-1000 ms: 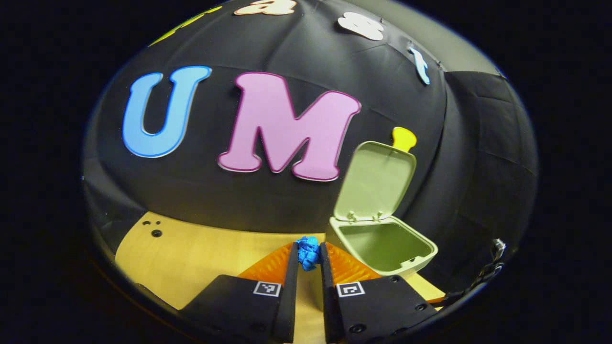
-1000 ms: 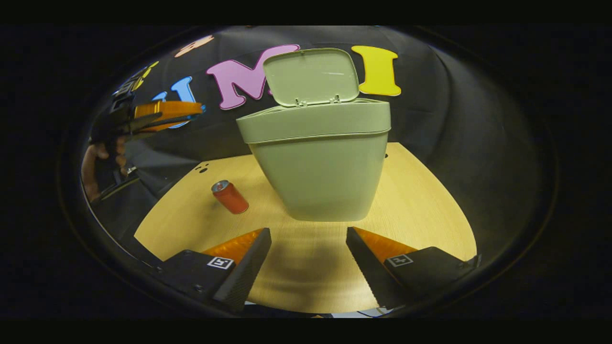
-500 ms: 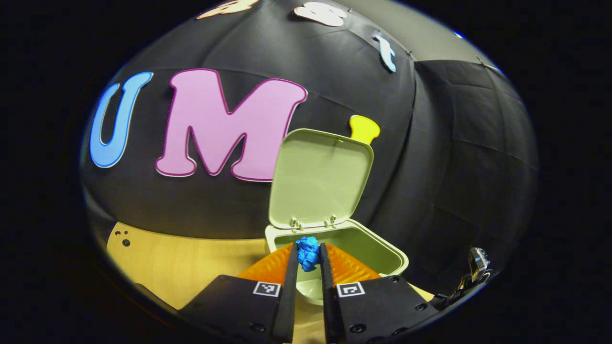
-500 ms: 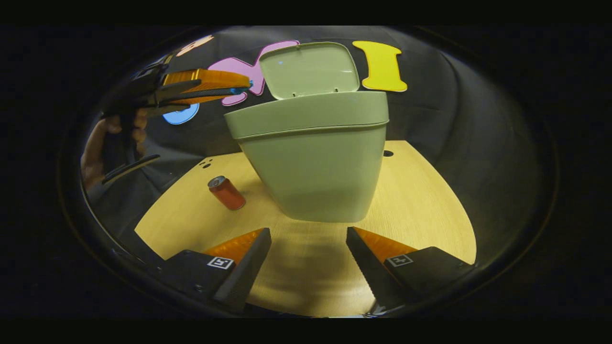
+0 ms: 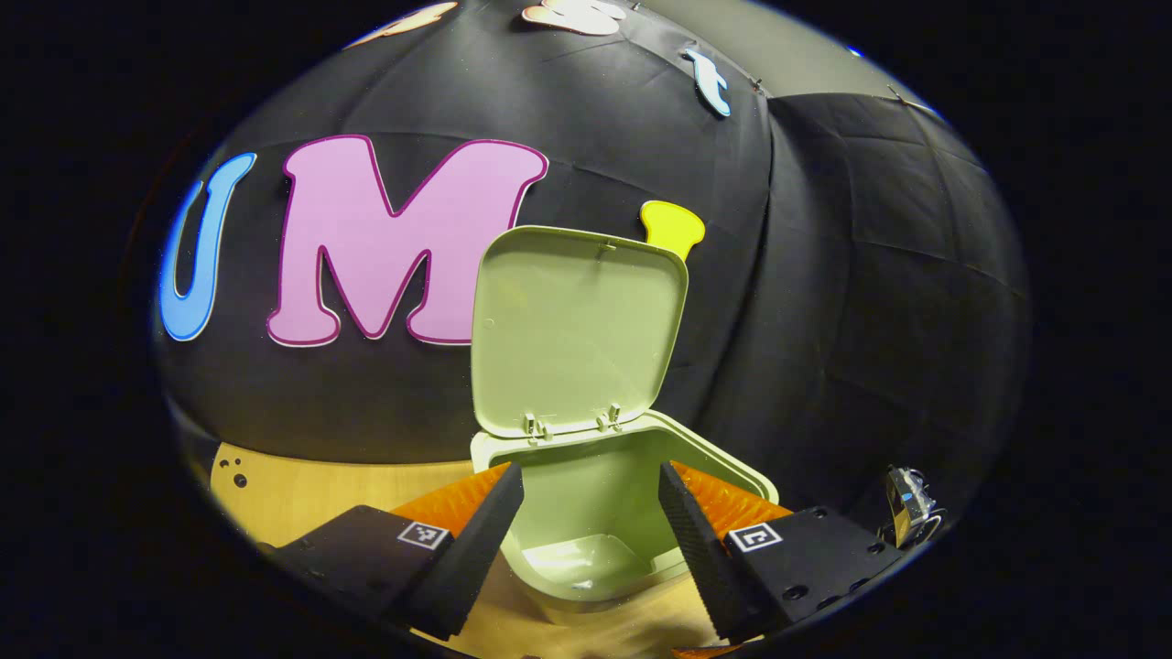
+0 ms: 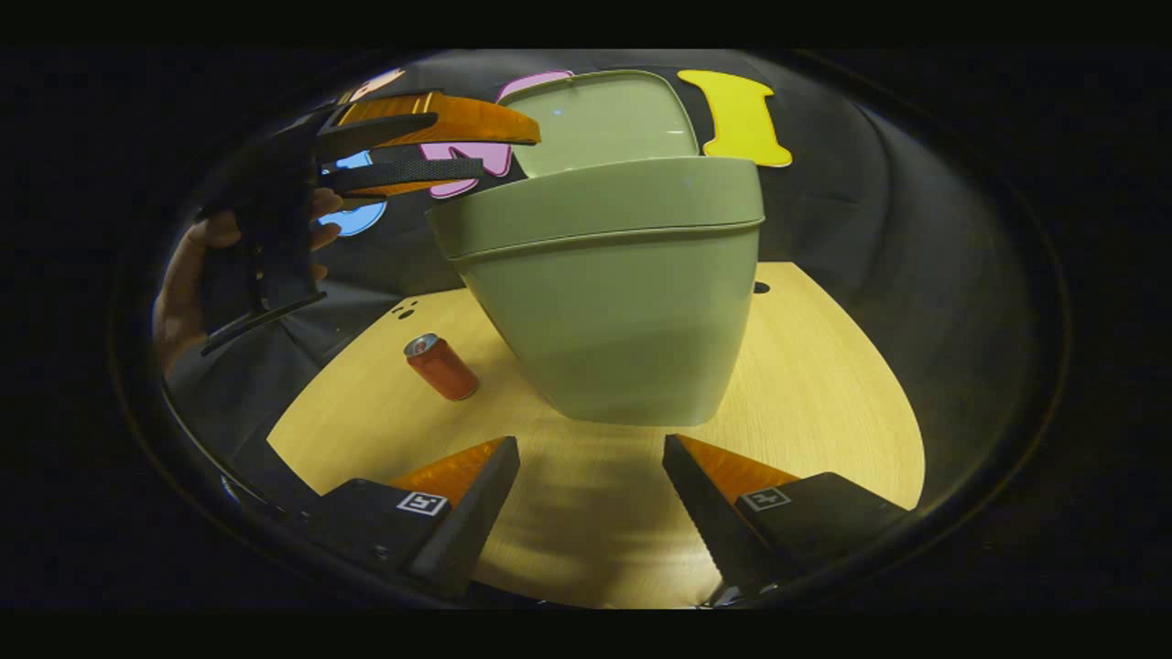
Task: Press the lid of the desktop garbage bin to open it, pick up the crumpled paper on the desktop and throw it into the bin, then pick up the pop can on the desktop and drop it into the bin, and finally close the garbage bin lid.
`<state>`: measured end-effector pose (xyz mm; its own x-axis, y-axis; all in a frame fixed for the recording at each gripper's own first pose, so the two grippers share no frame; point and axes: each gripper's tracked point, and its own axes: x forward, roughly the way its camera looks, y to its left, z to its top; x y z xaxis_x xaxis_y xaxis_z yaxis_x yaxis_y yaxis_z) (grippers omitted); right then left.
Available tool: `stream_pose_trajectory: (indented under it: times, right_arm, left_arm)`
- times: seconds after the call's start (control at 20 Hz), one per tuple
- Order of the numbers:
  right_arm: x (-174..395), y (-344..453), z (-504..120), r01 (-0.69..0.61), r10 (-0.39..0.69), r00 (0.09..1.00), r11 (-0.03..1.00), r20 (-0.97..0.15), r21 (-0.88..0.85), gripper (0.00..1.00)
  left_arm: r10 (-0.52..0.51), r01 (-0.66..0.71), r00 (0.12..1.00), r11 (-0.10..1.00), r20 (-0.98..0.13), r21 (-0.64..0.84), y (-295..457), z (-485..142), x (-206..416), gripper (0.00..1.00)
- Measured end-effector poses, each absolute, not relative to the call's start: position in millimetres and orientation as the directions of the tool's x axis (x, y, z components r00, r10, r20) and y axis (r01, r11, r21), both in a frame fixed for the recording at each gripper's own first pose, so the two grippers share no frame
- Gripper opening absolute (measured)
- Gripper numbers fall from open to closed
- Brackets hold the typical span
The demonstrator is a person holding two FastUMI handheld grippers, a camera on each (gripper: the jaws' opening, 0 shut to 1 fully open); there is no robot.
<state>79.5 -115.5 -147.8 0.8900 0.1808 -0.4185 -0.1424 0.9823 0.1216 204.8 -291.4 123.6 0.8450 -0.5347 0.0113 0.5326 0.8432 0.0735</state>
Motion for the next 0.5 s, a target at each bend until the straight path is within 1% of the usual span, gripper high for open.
stream_pose_trajectory:
  times: [0.2,0.35,0.5]
  right_arm:
    - [79,-106,-155,-0.179,0.205,0.878,0.979,-0.433,0.102,0.99]
    - [78,-93,-163,-0.209,0.228,0.862,0.974,-0.453,0.092,0.99]
    - [80,-75,-165,-0.247,0.261,0.849,0.965,-0.460,0.090,1.00]
  left_arm:
    - [-0.440,0.437,0.896,0.898,0.062,0.059,-252,132,200,0.96]
    - [-0.325,0.323,0.942,0.946,0.085,0.026,-197,127,194,0.96]
    - [-0.201,0.199,0.977,0.980,0.076,0.031,-133,114,181,0.96]
